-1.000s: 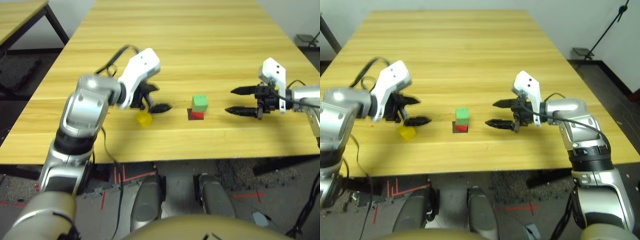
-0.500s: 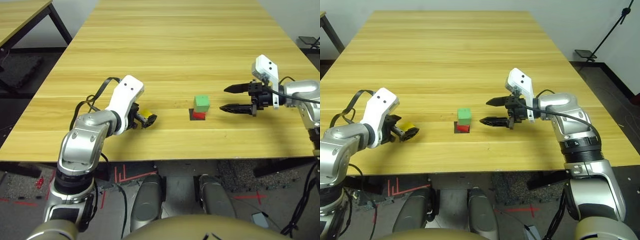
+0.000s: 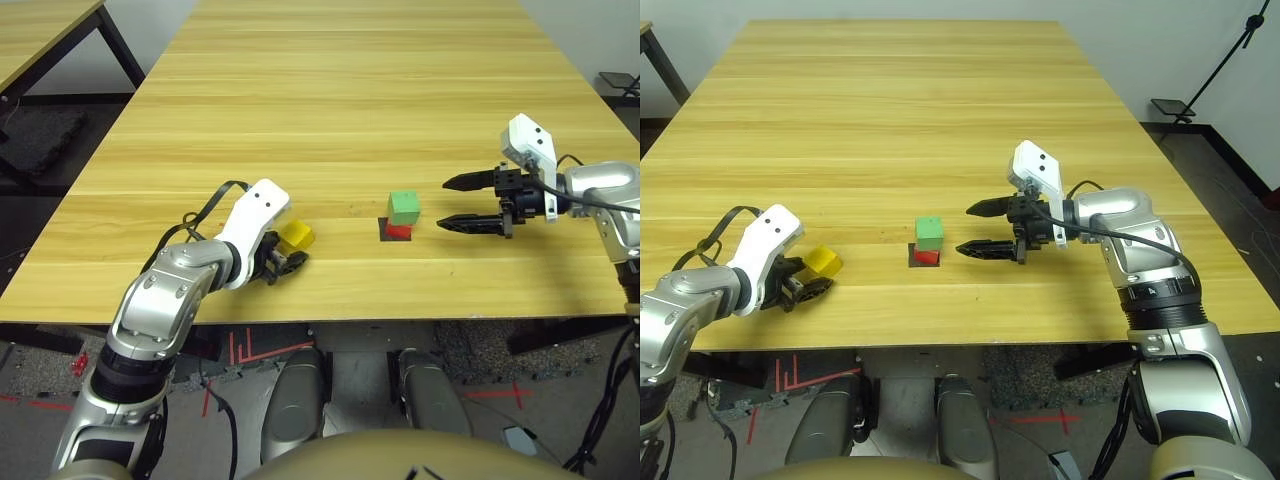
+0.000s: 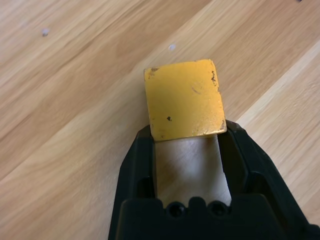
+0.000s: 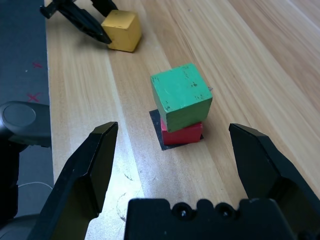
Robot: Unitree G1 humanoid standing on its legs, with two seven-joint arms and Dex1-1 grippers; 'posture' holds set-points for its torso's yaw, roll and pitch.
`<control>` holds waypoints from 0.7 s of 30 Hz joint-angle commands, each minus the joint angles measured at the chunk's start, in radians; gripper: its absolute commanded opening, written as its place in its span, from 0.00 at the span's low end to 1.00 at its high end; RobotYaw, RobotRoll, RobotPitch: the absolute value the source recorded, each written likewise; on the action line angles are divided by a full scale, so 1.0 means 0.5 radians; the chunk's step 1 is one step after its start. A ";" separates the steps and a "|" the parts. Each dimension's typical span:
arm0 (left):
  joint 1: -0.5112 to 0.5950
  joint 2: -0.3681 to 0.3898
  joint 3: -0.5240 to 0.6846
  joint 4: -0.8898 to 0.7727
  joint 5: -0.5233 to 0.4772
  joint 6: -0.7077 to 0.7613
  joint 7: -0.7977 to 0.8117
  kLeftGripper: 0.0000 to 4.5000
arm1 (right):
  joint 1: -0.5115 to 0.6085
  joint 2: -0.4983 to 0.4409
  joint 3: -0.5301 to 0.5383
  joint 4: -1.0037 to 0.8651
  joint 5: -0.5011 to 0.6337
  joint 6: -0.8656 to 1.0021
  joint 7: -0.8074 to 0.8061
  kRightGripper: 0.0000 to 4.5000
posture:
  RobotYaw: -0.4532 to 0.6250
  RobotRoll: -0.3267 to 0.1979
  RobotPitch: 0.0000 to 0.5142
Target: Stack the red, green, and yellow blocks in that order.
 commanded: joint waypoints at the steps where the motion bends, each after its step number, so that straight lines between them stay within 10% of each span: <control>1: -0.127 -0.004 0.027 0.024 -0.095 0.009 -0.016 0.42 | 0.011 -0.034 -0.021 -0.014 0.015 -0.024 0.018 1.00 | 0.56 0.47 0.16; 9: -0.821 0.107 -0.002 0.284 -0.353 -0.134 -0.313 0.42 | 0.029 -0.083 -0.032 -0.037 0.038 -0.043 0.087 1.00 | 0.55 0.48 0.16; 21: -1.492 -0.142 -0.678 1.322 -0.147 -1.002 -1.062 0.42 | 0.088 -0.085 -0.056 -0.051 0.038 -0.049 0.055 1.00 | 0.50 0.49 0.14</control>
